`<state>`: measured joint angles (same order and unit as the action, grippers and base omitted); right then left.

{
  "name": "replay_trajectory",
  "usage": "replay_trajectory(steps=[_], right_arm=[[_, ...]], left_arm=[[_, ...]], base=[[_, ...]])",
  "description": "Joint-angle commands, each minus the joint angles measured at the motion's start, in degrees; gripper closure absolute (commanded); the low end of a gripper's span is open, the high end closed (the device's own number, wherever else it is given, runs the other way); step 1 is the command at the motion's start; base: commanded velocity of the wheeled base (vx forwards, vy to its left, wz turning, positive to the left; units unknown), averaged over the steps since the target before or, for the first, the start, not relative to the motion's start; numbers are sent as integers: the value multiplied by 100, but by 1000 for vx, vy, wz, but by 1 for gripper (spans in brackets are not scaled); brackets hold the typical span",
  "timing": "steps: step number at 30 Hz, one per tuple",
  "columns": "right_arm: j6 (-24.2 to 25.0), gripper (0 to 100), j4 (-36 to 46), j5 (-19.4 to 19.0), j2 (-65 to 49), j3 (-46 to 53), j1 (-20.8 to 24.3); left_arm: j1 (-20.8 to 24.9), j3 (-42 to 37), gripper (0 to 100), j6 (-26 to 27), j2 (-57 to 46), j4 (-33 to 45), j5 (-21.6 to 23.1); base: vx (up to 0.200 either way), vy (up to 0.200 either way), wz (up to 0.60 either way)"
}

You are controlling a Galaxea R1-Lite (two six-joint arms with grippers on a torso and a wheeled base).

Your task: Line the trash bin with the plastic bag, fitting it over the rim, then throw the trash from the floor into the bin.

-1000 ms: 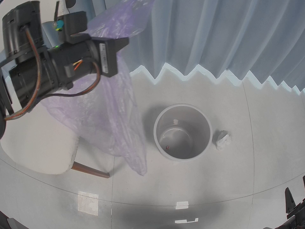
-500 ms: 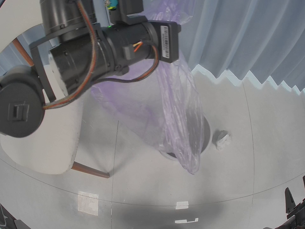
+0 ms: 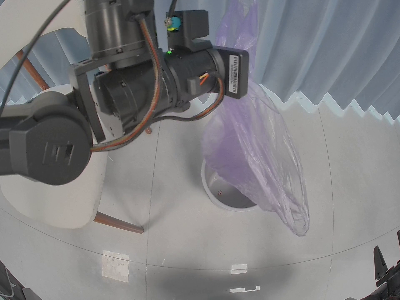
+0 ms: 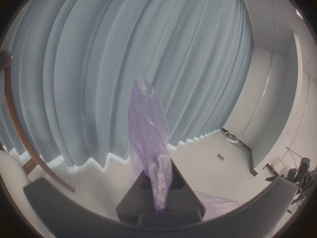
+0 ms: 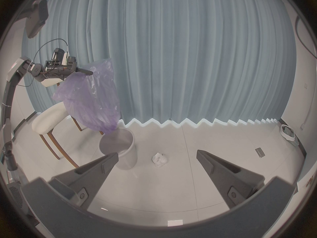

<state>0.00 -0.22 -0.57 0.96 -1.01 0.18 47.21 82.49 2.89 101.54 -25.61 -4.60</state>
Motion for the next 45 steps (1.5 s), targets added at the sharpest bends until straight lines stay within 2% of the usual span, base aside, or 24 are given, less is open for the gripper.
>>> replay_trajectory(steps=[1, 7, 13, 18, 28, 39, 45], right_arm=[[0, 0, -4, -4, -96, 101, -1], [0, 0, -4, -4, -96, 101, -9], [0, 0, -4, -4, -96, 101, -1], [9, 0, -4, -4, -96, 101, -1], [0, 0, -4, -4, -96, 101, -1], [0, 0, -4, -4, -96, 101, -1], [0, 0, -4, -4, -96, 101, -1]], left_arm=[[-213, -128, 100, 1, 77, -5, -68], [-837, -410, 100, 27, 385, -260, -6], [-1065, -620, 100, -69, 446, -515, 20], [-793, -928, 100, -394, 428, -533, 3], [-116, -1956, 100, -421, 279, -1113, -41], [-72, -2756, 100, -421, -371, -1121, -50], [-125, -2747, 100, -438, -231, -1306, 11]], base=[[0, 0, 0], [0, 0, 0], [0, 0, 0], [0, 0, 0], [0, 0, 0], [0, 0, 0], [0, 0, 0]])
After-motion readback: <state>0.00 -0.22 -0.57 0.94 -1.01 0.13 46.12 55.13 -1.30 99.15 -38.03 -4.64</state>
